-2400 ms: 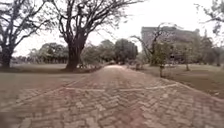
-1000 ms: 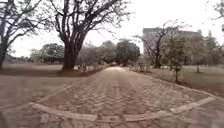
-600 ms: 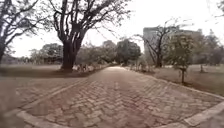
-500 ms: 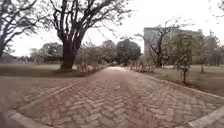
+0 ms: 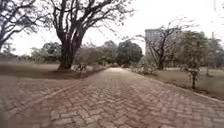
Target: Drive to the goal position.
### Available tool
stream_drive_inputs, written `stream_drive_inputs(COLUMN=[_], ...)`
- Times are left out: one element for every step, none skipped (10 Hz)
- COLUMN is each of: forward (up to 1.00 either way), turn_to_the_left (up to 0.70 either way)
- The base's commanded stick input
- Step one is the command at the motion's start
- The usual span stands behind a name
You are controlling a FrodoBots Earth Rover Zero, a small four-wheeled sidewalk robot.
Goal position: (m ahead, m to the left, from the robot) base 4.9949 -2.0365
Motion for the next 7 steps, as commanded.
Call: stream_drive_inputs(forward=[0.70,0.70,0.70,0.70,0.70,0.70,0.70], turn_to_the_left=[0.00,0.00,0.00,0.00,0.00,0.00,0.00])
